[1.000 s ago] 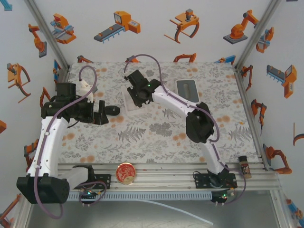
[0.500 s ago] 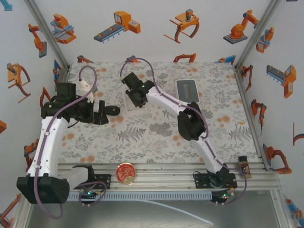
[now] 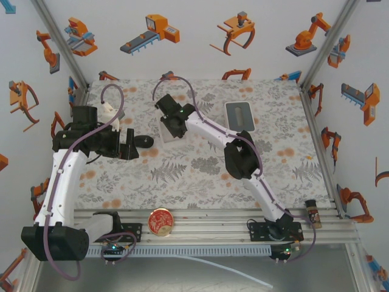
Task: Put the screwdriver in the bin
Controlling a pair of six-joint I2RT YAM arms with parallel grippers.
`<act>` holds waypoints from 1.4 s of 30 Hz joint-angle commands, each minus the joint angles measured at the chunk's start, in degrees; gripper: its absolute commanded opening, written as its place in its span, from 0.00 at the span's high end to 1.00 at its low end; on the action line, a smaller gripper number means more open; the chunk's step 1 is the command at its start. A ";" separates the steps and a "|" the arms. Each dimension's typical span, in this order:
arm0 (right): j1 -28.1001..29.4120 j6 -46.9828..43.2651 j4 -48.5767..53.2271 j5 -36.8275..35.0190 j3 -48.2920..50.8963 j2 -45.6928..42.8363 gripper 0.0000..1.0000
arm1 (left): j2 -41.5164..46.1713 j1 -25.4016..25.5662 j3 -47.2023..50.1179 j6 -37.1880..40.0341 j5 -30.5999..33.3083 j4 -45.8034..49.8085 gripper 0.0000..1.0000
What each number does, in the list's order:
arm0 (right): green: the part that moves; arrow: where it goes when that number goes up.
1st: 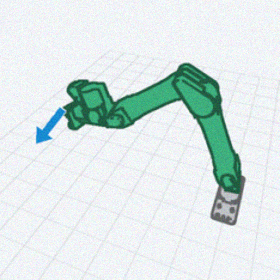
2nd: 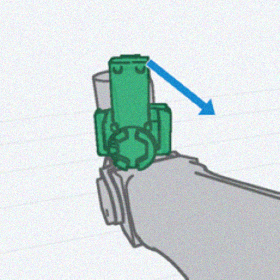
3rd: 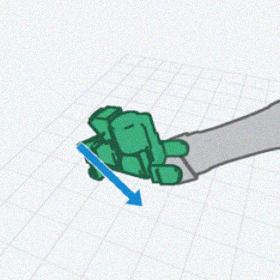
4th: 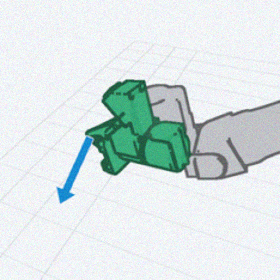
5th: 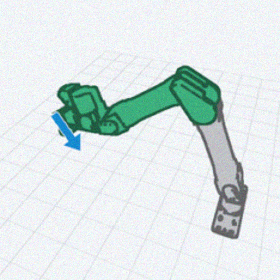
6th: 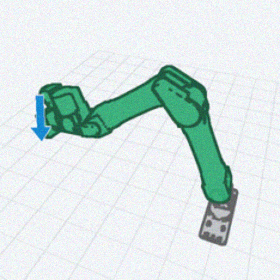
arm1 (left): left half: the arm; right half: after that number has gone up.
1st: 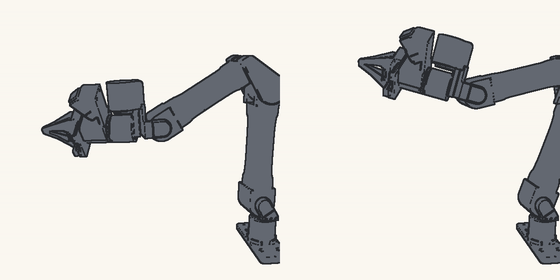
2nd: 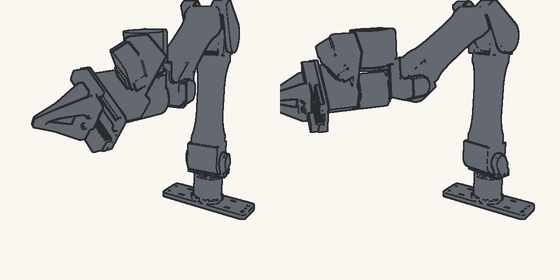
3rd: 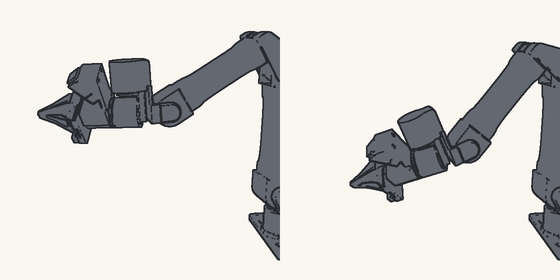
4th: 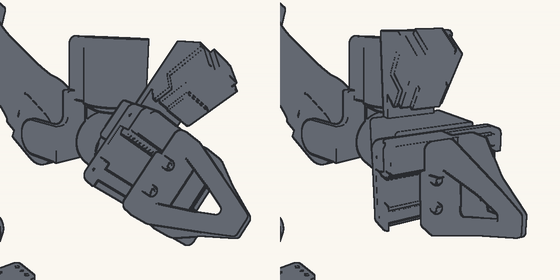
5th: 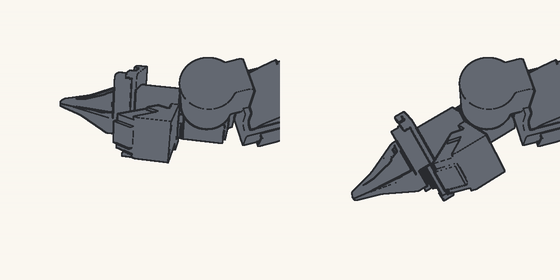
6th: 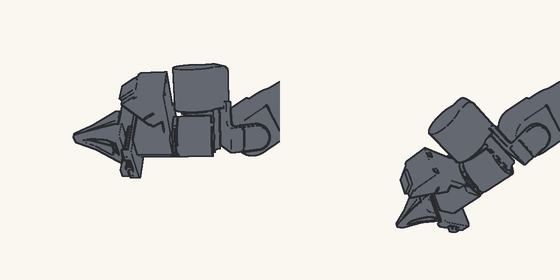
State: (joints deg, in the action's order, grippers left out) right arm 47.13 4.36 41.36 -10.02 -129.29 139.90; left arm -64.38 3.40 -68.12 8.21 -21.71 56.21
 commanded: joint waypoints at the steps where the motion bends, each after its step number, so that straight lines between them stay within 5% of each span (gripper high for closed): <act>1: 0.50 -1.07 1.23 -0.73 -2.45 1.69 0.77 | 0.48 0.29 -0.22 -0.67 -0.79 0.51 0.03; 42: 1.54 -1.05 6.12 -6.49 -7.97 -2.07 0.53 | -0.50 0.38 -1.36 -0.18 -0.15 0.22 0.03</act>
State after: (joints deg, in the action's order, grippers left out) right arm 48.16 3.53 44.97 -13.34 -134.69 142.52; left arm -64.62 3.40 -68.14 8.23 -21.67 56.18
